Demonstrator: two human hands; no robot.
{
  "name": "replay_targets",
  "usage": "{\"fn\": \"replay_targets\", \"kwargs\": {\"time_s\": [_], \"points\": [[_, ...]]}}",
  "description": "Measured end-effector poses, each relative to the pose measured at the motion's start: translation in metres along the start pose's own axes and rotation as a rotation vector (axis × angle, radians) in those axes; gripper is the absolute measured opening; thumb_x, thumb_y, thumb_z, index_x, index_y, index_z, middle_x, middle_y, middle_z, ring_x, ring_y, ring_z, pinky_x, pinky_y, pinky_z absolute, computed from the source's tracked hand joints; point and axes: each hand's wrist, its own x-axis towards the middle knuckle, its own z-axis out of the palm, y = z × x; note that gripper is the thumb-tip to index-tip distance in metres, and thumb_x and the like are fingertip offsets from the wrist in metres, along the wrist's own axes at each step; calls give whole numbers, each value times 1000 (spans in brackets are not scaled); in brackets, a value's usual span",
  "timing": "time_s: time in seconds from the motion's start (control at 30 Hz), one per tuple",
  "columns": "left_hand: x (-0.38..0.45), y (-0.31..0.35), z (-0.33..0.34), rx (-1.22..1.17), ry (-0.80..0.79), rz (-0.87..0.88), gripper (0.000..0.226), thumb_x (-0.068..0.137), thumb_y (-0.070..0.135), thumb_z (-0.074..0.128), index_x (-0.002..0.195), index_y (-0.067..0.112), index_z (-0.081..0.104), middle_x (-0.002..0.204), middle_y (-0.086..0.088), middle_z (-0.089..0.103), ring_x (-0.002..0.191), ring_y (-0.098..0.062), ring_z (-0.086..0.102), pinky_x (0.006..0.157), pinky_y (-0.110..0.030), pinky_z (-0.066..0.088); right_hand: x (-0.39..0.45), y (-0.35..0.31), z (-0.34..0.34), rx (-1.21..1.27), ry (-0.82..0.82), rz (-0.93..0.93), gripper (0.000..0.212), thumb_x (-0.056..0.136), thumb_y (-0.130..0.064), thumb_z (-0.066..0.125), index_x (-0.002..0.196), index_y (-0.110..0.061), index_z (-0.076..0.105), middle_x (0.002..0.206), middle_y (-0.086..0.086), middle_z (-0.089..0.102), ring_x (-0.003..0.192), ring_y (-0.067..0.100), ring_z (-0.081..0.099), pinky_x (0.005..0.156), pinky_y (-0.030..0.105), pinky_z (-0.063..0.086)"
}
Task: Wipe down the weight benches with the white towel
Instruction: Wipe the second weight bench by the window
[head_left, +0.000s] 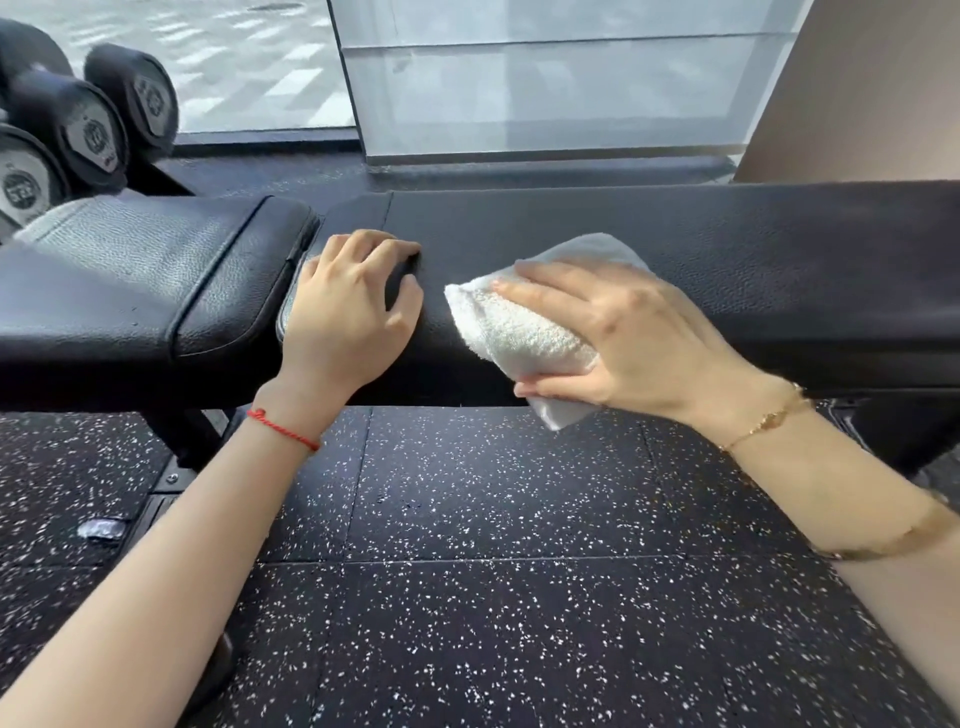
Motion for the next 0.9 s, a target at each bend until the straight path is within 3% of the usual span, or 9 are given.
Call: {"fn": "replay_targets", "kwargs": {"time_s": [0.1, 0.17, 0.33, 0.47, 0.7, 0.9], "points": [[-1, 0, 1, 10, -1, -3, 34, 95, 26, 49, 125, 18, 64, 128, 0, 60, 125, -25, 48, 104, -39, 35, 1, 8, 1, -30, -71, -31, 83, 82, -72, 51, 153, -31, 32, 155, -5, 38, 141, 19, 36, 118, 42, 29], [0, 1, 1, 16, 2, -12, 33, 95, 25, 50, 125, 19, 64, 129, 0, 60, 125, -25, 48, 104, -39, 34, -1, 3, 8, -68, -31, -12, 83, 84, -71, 52, 153, -30, 32, 155, -3, 38, 141, 22, 37, 121, 40, 24], [1, 2, 2, 22, 4, -28, 33, 94, 24, 51, 123, 19, 64, 128, -1, 59, 125, -26, 47, 106, -39, 34, 3, -34, 27, -98, 155, 203, 73, 89, -75, 39, 149, -33, 39, 151, 0, 45, 134, 31, 46, 116, 45, 30], [2, 1, 0, 3, 6, -39, 34, 92, 26, 50, 123, 22, 64, 129, 2, 60, 124, -24, 48, 106, -37, 33, 3, -45, 34, -117, 220, 299, 78, 88, -80, 35, 140, -24, 53, 145, 3, 53, 132, 31, 49, 114, 46, 33], [3, 4, 0, 28, -2, -43, 44, 87, 33, 40, 123, 22, 63, 128, -1, 59, 123, -27, 48, 104, -41, 36, -11, -34, 32, -141, 202, 478, 100, 81, -89, 23, 140, -12, 50, 148, 11, 48, 138, 32, 43, 119, 46, 26], [3, 3, 2, 34, -8, -33, 42, 90, 32, 42, 125, 24, 62, 129, -1, 57, 124, -27, 47, 106, -42, 35, 1, -44, 39, -185, 248, 319, 90, 86, -83, 32, 140, -15, 52, 146, 6, 51, 135, 31, 47, 115, 47, 32]]}}
